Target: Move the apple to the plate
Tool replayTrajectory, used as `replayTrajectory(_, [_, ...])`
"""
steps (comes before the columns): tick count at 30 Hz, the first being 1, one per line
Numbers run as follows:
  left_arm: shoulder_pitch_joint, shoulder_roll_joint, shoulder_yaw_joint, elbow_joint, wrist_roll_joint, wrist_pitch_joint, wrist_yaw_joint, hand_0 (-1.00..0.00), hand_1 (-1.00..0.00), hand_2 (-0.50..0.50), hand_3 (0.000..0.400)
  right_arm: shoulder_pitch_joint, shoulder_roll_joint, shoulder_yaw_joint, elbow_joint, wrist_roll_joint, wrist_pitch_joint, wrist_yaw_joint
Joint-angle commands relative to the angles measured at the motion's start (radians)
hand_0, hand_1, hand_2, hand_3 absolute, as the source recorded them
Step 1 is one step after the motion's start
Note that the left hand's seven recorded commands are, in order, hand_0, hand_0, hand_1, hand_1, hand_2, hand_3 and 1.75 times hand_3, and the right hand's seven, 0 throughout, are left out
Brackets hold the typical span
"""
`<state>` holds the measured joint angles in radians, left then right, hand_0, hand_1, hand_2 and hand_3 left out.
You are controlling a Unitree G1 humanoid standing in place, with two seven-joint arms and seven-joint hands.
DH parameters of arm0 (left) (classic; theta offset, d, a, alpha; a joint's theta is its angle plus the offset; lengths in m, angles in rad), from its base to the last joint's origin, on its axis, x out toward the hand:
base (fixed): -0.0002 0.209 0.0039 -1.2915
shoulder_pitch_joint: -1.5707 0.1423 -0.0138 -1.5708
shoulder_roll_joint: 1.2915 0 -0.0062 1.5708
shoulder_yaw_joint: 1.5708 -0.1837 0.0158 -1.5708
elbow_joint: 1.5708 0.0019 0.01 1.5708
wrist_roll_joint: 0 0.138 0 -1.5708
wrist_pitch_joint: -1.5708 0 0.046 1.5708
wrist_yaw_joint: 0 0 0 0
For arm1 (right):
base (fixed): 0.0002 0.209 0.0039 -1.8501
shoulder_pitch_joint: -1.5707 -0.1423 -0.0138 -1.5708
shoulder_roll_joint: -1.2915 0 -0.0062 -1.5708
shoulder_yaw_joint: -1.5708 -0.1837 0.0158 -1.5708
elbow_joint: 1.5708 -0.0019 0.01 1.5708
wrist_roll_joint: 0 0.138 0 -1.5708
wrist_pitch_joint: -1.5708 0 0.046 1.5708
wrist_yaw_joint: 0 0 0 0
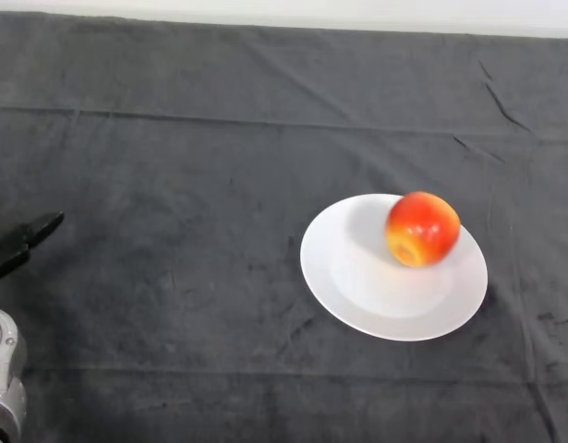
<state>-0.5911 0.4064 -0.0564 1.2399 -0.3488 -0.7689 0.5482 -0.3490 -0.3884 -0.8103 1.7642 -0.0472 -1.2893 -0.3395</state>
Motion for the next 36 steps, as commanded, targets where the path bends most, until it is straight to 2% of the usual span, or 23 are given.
replayTrajectory(1, [0.037, -0.002, 0.014, 0.043, 0.032, 0.016, -0.005, 0.0, 0.0, 0.0, 0.0, 0.089, 0.135, -0.01, 0.071, -0.0112, 0.054, -0.0098])
replayTrajectory(23, [0.044, 0.045, 0.069, 0.028, 0.095, 0.007, 0.01, 0.0, 0.0, 0.0, 0.0, 0.089, 0.135, -0.0122, 0.071, -0.0143, 0.054, -0.0107])
replayTrajectory(36, [0.048, 0.126, 0.152, 0.019, 0.083, -0.007, 0.009, 0.0, 0.0, 0.0, 0.0, 0.089, 0.135, -0.0134, 0.071, -0.0159, 0.054, -0.0111])
